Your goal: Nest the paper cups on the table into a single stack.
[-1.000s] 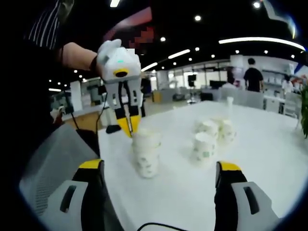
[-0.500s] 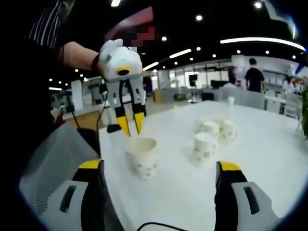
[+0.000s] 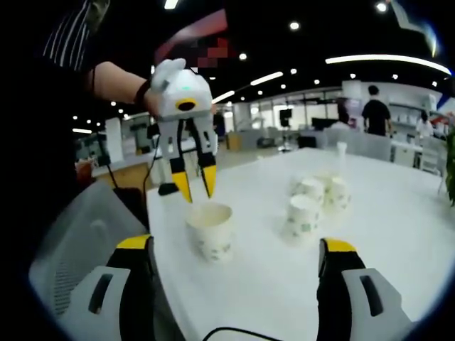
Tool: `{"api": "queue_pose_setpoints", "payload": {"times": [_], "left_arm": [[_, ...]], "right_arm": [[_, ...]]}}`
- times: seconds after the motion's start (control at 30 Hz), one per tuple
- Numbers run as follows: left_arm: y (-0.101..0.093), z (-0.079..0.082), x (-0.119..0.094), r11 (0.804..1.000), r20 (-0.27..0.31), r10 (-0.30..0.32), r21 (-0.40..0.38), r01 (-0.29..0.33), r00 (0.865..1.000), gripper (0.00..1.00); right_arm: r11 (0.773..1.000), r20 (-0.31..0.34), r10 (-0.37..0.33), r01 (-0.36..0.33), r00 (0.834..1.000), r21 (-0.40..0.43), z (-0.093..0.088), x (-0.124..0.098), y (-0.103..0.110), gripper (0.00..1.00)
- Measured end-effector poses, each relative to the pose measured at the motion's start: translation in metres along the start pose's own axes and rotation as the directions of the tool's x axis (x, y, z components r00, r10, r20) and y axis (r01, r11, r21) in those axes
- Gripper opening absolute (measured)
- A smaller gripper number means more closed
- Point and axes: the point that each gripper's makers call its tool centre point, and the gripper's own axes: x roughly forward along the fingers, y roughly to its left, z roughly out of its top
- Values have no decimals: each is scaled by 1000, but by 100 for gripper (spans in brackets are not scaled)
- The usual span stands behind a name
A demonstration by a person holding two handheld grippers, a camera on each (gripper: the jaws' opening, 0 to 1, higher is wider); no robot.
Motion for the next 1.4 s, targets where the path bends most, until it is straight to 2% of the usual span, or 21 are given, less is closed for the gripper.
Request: {"api": "queue_pose_setpoints", "payload": {"times": [0.17,0.23,0.3,0.37,0.4,0.53,0.67,0.8,0.87,1.07,1.13,1.2,1.33,1.4], "left_arm": [[1,0,0,1000,26,11,-3,-11,1000,26],[6,3,-2,999,55,43,25,-44,998,34],[10,10,-3,996,107,68,46,-73,992,43],[12,10,-5,997,123,75,22,-78,990,51],[12,11,-5,997,133,73,-6,-73,988,52],[15,8,-7,996,151,82,-40,-77,985,56],[18,7,-8,992,171,112,-77,-100,979,72],[20,5,-10,985,196,136,-128,-112,971,80],[20,5,-12,980,228,142,-168,-105,963,83],[21,-3,-13,968,243,165,-223,-111,956,93],[21,-8,-13,951,232,170,-295,-97,958,95],[24,-9,-14,949,245,181,-297,-104,953,98],[28,-8,-21,937,290,215,-331,-113,932,100],[30,-2,-25,931,341,232,-351,-105,911,100]], "right_arm": [[1000,-1,0,0,1000,-4,1,1,0,94],[1000,3,-1,1,1000,-3,3,1,0,95],[1000,4,-1,1,1000,-5,4,2,0,95],[1000,1,1,-1,1000,-10,4,2,-1,95],[1000,-1,3,-3,1000,-11,4,2,0,95],[1000,-7,2,-2,1000,-13,4,2,-1,96],[1000,-17,4,-5,1000,-15,3,1,-2,96],[1000,-18,6,-7,1000,-18,4,2,-1,96],[1000,-22,6,-6,1000,-22,4,3,-1,96],[1000,-27,9,-10,1000,-22,5,4,-1,96],[1000,-29,9,-10,1000,-25,6,5,-1,96],[1000,-29,9,-10,1000,-24,6,5,-1,96],[1000,-33,13,-13,999,-27,6,6,1,96],[999,-39,14,-15,999,-30,6,6,2,96]]}}
